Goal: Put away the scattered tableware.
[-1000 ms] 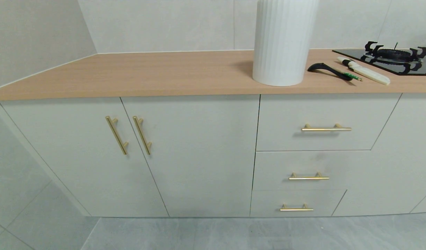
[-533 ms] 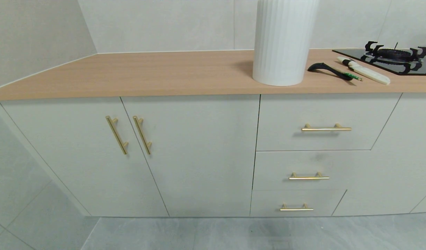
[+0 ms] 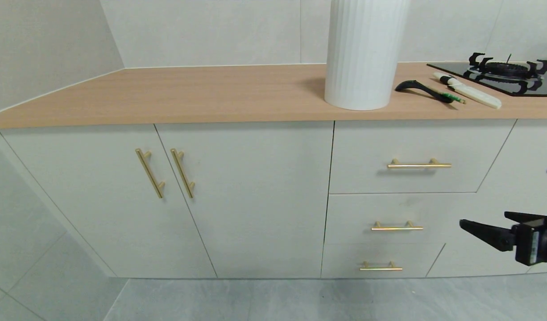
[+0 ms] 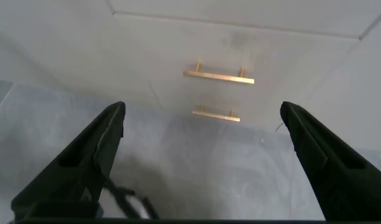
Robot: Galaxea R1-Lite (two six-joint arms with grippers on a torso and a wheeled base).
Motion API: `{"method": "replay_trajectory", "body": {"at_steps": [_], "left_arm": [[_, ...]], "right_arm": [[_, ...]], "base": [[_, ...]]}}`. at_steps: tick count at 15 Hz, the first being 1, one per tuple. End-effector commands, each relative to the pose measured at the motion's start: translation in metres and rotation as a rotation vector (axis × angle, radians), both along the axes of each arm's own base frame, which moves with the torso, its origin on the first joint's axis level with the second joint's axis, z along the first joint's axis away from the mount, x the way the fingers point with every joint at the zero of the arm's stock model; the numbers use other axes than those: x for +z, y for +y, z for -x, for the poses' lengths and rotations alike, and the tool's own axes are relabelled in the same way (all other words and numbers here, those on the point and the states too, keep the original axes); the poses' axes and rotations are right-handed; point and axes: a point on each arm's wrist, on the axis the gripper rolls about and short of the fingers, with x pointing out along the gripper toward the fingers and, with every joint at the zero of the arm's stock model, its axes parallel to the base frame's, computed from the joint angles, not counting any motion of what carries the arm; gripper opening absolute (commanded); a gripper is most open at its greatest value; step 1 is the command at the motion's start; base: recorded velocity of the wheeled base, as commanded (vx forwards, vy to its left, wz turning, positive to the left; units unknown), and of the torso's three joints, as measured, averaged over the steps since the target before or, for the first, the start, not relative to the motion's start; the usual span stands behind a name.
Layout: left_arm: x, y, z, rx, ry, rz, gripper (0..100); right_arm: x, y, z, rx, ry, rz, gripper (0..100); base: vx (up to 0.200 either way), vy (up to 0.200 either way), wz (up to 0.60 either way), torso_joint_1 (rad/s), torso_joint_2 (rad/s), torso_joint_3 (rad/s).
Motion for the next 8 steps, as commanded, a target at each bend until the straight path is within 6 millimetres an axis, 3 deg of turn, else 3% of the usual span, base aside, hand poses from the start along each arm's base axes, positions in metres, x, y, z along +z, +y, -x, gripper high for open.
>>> {"method": "replay_trajectory", "body": {"at_steps": [1, 4, 8], "left_arm": [[0.000, 0.000, 0.000, 0.000, 0.000, 0.000, 100], [0.000, 0.000, 0.000, 0.000, 0.000, 0.000, 100], [0.000, 0.000, 0.000, 0.000, 0.000, 0.000, 100]], "right_arm": [[-0.017, 0.005, -0.042, 0.005, 0.090, 0.026, 100], [-0.033, 0.009, -0.068, 0.016, 0.157, 0.046, 100], [-0.076, 0.013, -0.095, 0.017, 0.285, 0.053, 100]], "base": [[0.000, 0.000, 0.00, 0.000, 0.00, 0.000], [0.000, 0.000, 0.00, 0.000, 0.00, 0.000], [0.000, 0.000, 0.00, 0.000, 0.00, 0.000]]}}
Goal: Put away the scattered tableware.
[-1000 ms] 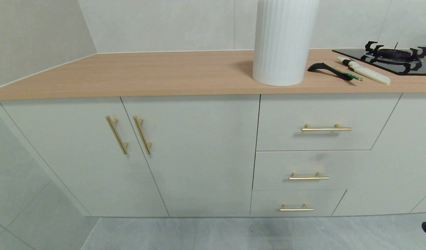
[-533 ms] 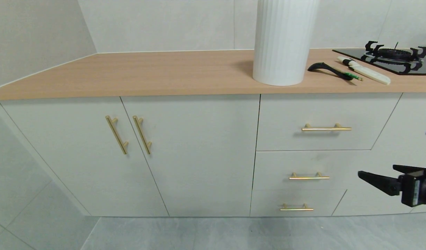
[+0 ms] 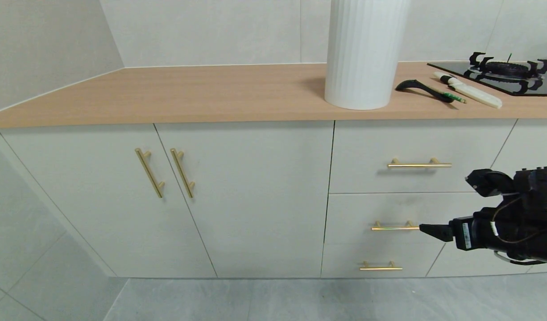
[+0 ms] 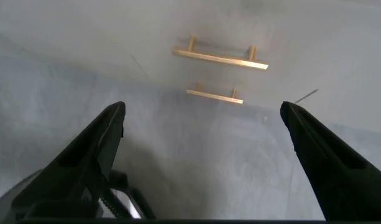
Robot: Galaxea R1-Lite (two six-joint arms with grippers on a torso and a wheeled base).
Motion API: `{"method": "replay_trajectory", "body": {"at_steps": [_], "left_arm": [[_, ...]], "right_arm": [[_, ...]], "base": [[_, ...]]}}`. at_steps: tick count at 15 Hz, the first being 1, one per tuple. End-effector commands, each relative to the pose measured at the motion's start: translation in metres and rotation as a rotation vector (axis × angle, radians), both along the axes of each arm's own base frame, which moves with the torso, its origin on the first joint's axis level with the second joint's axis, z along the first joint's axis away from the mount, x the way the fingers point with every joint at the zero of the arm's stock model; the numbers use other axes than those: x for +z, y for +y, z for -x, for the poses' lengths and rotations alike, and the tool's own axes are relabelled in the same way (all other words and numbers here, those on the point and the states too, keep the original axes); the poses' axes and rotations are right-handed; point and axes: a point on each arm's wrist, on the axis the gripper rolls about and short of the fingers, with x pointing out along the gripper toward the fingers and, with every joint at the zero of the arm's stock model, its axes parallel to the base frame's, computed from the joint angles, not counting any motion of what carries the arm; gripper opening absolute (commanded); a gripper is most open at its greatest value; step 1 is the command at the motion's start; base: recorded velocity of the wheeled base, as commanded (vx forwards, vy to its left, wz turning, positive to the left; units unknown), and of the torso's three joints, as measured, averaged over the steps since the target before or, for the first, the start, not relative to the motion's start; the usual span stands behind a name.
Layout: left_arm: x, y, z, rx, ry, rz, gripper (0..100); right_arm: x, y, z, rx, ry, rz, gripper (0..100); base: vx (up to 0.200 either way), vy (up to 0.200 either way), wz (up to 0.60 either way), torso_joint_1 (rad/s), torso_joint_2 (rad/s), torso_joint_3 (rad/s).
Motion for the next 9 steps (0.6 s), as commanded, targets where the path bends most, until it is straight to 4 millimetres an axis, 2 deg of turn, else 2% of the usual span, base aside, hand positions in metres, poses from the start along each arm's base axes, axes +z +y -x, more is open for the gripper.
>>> {"method": "replay_trajectory", "body": {"at_steps": [1, 6, 9], "left_arm": [[0.000, 0.000, 0.000, 0.000, 0.000, 0.000, 100], [0.000, 0.000, 0.000, 0.000, 0.000, 0.000, 100], [0.000, 0.000, 0.000, 0.000, 0.000, 0.000, 100]], "right_arm": [[-0.039, 0.002, -0.025, -0.005, 0.083, 0.007, 100], [-0.085, -0.003, -0.057, -0.072, 0.015, 0.024, 100], [-0.090, -0.004, -0.074, -0.090, -0.068, 0.026, 100]], "base": [[0.000, 0.000, 0.00, 0.000, 0.00, 0.000], [0.000, 0.000, 0.00, 0.000, 0.00, 0.000], [0.000, 0.000, 0.00, 0.000, 0.00, 0.000]]}}
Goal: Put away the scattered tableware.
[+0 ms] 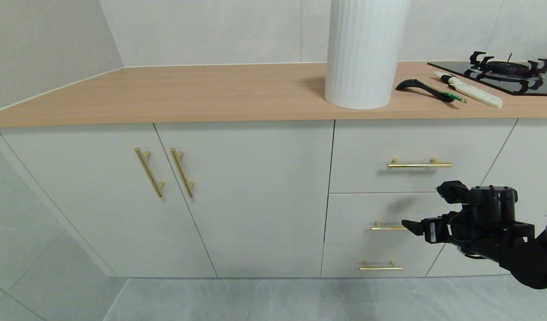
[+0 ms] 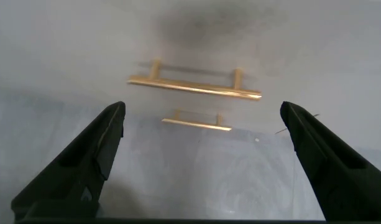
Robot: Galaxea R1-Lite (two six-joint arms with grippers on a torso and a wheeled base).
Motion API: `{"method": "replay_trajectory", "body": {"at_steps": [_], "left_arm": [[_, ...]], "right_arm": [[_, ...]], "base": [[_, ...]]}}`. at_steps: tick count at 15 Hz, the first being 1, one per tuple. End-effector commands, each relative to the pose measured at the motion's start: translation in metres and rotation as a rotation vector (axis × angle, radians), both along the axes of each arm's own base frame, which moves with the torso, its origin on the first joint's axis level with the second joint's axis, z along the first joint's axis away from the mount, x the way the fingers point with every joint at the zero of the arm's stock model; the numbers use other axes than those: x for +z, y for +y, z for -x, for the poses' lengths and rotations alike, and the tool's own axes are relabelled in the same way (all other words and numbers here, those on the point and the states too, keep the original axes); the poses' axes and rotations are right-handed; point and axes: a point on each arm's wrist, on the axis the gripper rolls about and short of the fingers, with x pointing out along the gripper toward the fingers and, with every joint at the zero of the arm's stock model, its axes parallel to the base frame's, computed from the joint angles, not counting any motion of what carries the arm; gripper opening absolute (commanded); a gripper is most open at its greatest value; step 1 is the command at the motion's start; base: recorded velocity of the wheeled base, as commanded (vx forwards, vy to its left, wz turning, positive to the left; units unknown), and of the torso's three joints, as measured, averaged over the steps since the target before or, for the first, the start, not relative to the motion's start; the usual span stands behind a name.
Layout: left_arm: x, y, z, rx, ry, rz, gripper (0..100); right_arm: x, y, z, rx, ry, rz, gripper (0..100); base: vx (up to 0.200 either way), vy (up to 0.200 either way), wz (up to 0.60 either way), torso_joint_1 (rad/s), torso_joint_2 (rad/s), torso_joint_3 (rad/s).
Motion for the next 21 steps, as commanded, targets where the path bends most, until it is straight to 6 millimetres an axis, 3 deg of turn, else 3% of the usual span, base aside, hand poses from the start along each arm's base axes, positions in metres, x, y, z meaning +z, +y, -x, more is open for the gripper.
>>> {"method": "replay_trajectory", "body": {"at_steps": [1, 6, 15, 17, 21], "left_arm": [[0.000, 0.000, 0.000, 0.000, -0.001, 0.000, 100], [0.000, 0.000, 0.000, 0.000, -0.001, 0.000, 100], [0.000, 0.000, 0.000, 0.000, -0.001, 0.000, 100], [0.000, 0.000, 0.000, 0.000, -0.001, 0.000, 100], [0.000, 0.000, 0.000, 0.000, -0.001, 0.000, 100]], "right_arm": [[-0.020, 0.002, -0.016, 0.002, 0.032, 0.007, 100], [-0.040, 0.003, -0.030, -0.012, 0.057, 0.025, 100], [-0.056, 0.000, -0.052, -0.086, 0.001, 0.048, 100], [-0.071, 0.002, -0.060, -0.105, -0.046, 0.056, 100], [-0.081, 0.008, -0.063, -0.100, -0.037, 0.060, 100]], "base": [[0.000, 0.000, 0.00, 0.000, 0.00, 0.000], [0.000, 0.000, 0.00, 0.000, 0.00, 0.000], [0.000, 0.000, 0.00, 0.000, 0.00, 0.000], [0.000, 0.000, 0.00, 0.000, 0.00, 0.000], [0.000, 0.000, 0.00, 0.000, 0.00, 0.000]]}}
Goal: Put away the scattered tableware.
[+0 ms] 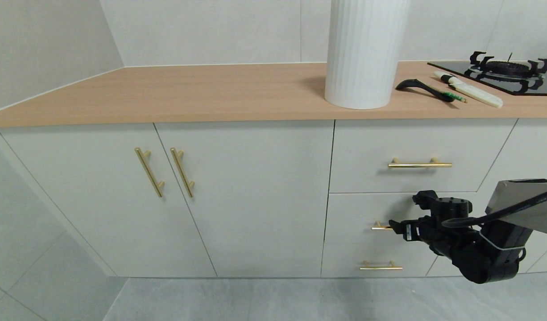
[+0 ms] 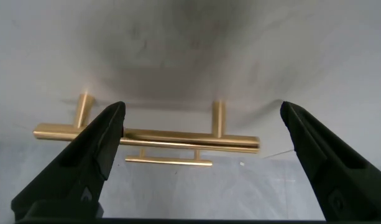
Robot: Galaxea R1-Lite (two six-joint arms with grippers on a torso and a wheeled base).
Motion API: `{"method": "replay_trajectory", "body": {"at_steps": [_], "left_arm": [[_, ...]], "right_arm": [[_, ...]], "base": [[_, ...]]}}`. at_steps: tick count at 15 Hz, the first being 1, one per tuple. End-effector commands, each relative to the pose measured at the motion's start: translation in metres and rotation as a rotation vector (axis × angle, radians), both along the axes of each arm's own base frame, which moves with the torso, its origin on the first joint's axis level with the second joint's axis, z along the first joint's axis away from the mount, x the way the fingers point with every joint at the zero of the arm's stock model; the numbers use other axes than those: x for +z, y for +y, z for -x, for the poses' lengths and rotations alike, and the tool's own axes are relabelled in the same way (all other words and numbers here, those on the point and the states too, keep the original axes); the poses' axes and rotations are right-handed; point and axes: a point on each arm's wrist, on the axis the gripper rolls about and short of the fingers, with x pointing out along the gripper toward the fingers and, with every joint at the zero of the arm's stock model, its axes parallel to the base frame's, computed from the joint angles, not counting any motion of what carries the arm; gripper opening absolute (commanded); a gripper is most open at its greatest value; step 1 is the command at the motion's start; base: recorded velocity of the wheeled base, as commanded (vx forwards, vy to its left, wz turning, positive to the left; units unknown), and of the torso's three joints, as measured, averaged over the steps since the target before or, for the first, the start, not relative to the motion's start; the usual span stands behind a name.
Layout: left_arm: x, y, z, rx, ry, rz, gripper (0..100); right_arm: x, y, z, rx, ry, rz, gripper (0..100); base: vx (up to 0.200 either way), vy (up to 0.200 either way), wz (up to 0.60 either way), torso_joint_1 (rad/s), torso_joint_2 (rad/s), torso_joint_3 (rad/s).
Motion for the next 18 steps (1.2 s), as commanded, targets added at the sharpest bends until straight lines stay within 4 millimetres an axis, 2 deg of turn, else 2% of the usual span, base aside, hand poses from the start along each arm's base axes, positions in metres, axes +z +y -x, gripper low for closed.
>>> {"method": "replay_trajectory", "body": {"at_steps": [1, 6, 18], "left_arm": [[0.0000, 0.0000, 0.0000, 0.000, 0.000, 0.001, 100], [0.0000, 0.0000, 0.0000, 0.000, 0.000, 0.001, 100], [0.0000, 0.0000, 0.0000, 0.000, 0.000, 0.001, 100]], "right_arm": [[-0.0175, 0.0025, -0.0041, -0.005, 0.020, 0.007, 100], [-0.0255, 0.0019, -0.0009, -0.015, 0.039, 0.020, 100], [-0.0244, 0.0009, 0.0032, -0.015, 0.055, 0.021, 100]], "base": [[0.000, 0.000, 0.00, 0.000, 0.00, 0.000], [0.000, 0.000, 0.00, 0.000, 0.00, 0.000], [0.000, 0.000, 0.00, 0.000, 0.00, 0.000]]}}
